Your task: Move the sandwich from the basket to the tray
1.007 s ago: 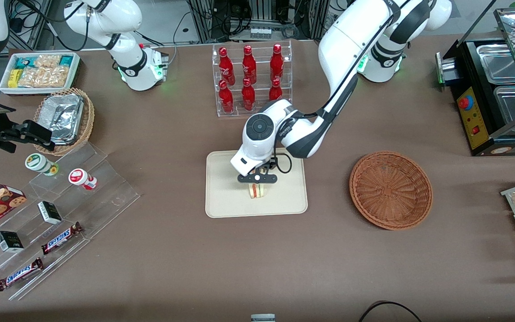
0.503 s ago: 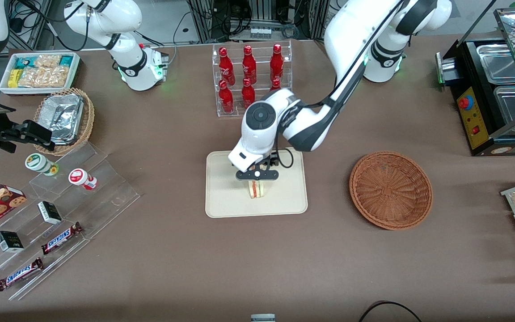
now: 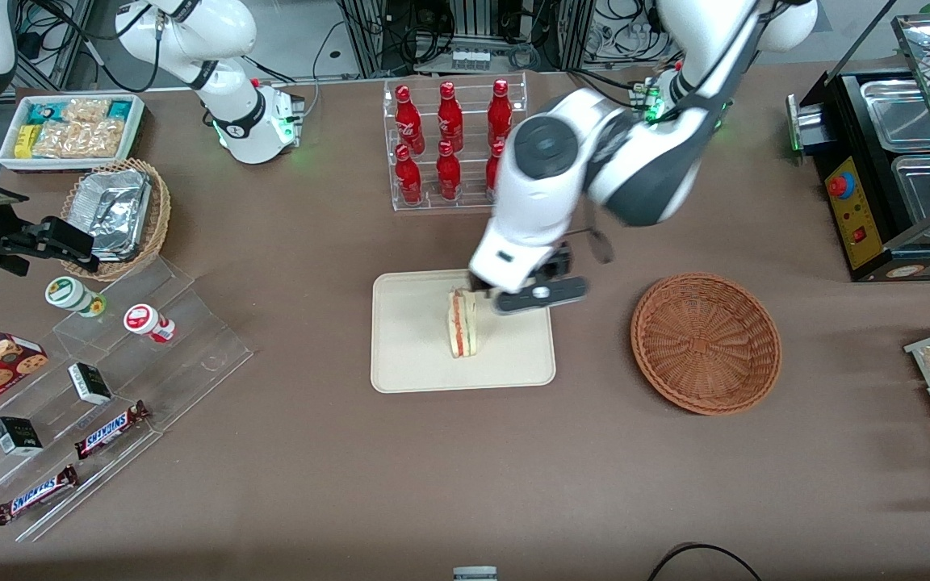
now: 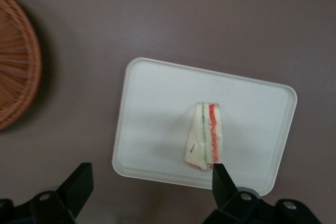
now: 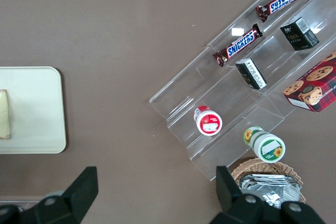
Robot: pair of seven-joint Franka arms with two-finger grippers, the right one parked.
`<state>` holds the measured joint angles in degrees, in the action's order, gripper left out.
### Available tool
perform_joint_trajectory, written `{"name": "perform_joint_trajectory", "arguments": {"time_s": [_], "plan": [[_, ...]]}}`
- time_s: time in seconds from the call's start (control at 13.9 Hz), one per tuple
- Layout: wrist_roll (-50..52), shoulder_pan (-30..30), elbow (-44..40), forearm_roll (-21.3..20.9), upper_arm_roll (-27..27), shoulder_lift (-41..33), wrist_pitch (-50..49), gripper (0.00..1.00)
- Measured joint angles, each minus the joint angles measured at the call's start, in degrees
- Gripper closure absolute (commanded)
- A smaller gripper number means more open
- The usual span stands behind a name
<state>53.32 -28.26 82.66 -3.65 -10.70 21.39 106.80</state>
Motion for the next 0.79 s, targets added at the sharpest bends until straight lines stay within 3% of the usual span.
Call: {"name": "perform_joint_trajectory", "arguments": {"time_s": [0.36, 0.79], "plan": [[-11.4, 9.0, 7.2, 0.1, 0.2, -11.3, -5.8, 0.00], [-31.4, 22.4, 8.4, 2.7, 0.3, -17.1, -13.2, 0.00]]}}
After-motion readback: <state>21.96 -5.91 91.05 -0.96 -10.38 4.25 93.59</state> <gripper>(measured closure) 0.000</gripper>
